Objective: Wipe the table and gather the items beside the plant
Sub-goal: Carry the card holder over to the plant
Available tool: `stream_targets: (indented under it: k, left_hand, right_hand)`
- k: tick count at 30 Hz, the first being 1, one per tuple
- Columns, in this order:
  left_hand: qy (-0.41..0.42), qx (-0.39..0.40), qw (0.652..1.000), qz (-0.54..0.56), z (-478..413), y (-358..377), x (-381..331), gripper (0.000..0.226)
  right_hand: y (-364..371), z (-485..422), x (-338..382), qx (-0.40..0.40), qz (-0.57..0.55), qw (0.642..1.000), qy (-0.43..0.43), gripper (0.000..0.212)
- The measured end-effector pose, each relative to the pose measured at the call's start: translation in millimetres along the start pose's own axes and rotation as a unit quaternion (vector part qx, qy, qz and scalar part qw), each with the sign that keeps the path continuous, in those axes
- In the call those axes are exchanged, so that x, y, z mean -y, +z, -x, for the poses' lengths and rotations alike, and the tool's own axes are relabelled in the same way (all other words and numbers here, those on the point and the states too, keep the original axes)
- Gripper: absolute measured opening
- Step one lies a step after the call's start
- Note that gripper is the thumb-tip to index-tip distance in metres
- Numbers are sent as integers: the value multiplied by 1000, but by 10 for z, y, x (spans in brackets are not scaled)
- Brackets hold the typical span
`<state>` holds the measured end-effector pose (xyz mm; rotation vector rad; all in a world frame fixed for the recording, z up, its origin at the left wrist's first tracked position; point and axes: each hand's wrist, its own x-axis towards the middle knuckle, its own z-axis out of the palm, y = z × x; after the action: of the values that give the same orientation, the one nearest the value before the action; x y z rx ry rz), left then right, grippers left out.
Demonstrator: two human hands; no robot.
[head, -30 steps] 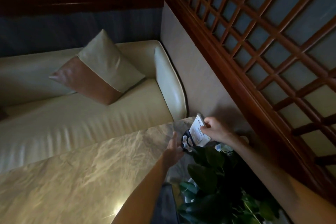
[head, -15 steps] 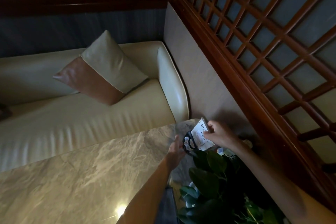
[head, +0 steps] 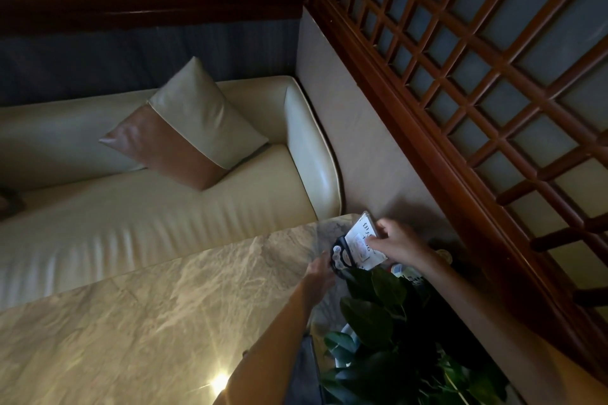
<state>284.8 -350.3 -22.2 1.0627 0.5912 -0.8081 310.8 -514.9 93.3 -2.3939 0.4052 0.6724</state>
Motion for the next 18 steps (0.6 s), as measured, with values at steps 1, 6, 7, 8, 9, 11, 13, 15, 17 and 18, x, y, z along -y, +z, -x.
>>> stream_targets:
  k: [1,6,7,8,9,11,13,15,17,18]
  left_hand:
    - [8,-4,1000,-16,36,-23,-4,13]
    - [17,-43,996,-75,408,-260,-271,21]
    - [22,-57,996,-60,515,-319,-372,31]
    - [30,-76,995,-66,627,-400,-468,34]
    - [36,-92,992,-82,794,-482,-580,32]
    - [62,-111,984,-123,1145,-678,-780,21]
    - [101,-126,977,-139,1588,-846,-1010,21]
    - [155,-137,965,-159,2073,-991,-1224,21]
    - [211,-146,945,-203,2629,-1130,-1378,16]
    - [239,-159,929,-233,2915,-1231,-1422,14]
  right_hand:
    - [-9,1,1,14,-4,1000,10,38]
    - [-85,209,181,-29,64,997,18,75]
    - [-130,294,250,-64,74,995,13,77]
    - [-184,384,330,-97,85,992,-3,77]
    - [-248,492,430,-126,93,987,-23,74]
    - [-369,721,670,-173,85,978,-78,69]
    - [-435,990,986,-196,51,971,-123,64]
    - [-414,1300,1348,-205,32,965,-161,56]
    - [-309,1628,1711,-215,23,955,-203,48]
    - [-216,1805,1879,-219,15,950,-224,45]
